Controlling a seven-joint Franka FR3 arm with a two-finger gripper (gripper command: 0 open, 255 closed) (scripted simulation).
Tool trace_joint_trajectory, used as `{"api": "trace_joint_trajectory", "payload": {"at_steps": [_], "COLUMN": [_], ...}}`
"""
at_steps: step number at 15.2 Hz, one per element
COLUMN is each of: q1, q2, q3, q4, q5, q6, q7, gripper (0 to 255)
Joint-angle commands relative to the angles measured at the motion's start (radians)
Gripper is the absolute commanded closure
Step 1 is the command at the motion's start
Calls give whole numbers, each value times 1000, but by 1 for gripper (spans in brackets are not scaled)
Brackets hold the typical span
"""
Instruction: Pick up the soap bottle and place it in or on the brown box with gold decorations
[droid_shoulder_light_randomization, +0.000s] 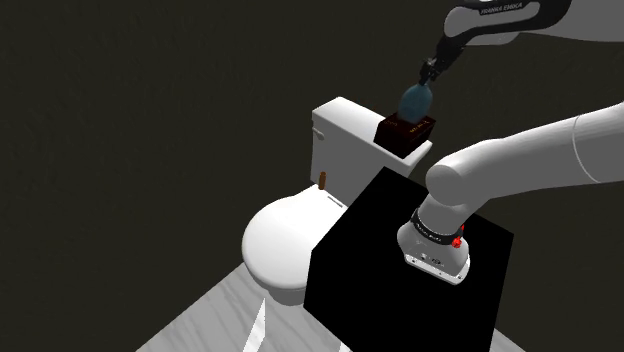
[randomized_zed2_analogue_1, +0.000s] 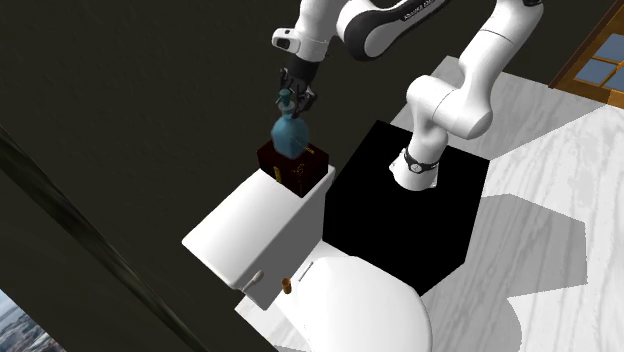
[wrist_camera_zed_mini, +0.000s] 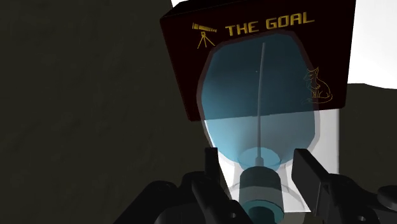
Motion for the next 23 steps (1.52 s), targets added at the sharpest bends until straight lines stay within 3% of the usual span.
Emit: {"api": "trace_joint_trajectory", "payload": {"at_steps": [1,9,10,15,19,23], "q1": [-1,-1,-1,-1,-17,-17], "q2": [11,11,11,11,-76,-75], "q3": [-10,-10,-10,-10,45,45], "q4": [-24,-24,-24,-24,36,36], "q5": [-7,-7,-7,-7,6,6], "q6": [36,36,36,36,-113,-113], "q7": [2,2,2,2,3,3], "gripper": [255,255,0,0,0,0]}}
